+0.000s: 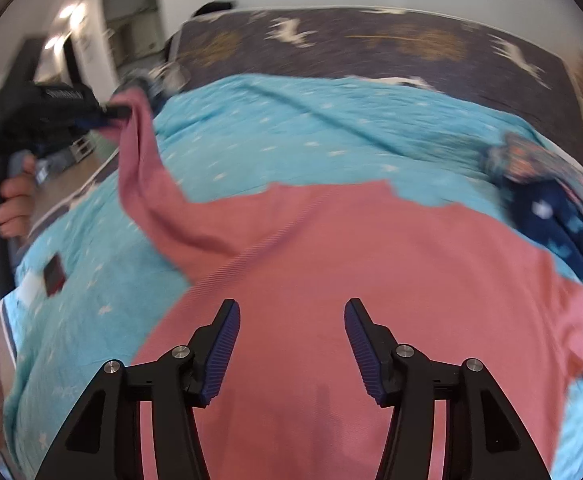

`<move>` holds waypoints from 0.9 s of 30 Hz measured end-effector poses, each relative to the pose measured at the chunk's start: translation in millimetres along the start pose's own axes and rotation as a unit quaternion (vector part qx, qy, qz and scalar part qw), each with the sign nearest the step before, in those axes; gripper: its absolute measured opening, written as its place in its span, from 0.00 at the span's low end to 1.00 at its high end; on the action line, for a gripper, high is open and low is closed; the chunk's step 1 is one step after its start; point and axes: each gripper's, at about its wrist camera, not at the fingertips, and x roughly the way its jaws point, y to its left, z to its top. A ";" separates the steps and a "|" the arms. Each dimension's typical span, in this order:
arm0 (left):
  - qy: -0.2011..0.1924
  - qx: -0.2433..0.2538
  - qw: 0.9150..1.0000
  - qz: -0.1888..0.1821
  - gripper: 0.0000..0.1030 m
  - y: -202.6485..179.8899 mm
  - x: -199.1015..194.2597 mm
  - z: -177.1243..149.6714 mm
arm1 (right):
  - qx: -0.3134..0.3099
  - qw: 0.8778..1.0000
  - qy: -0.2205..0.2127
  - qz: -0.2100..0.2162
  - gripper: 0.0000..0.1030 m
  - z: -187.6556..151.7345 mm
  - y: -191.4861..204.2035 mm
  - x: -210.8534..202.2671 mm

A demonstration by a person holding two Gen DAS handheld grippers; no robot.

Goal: Fold small clothes

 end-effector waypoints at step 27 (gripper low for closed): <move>0.119 0.119 0.976 0.136 0.72 -24.8 24.7 -135.3 | 0.199 0.979 0.043 0.014 0.64 -69.0 -164.3 -41.6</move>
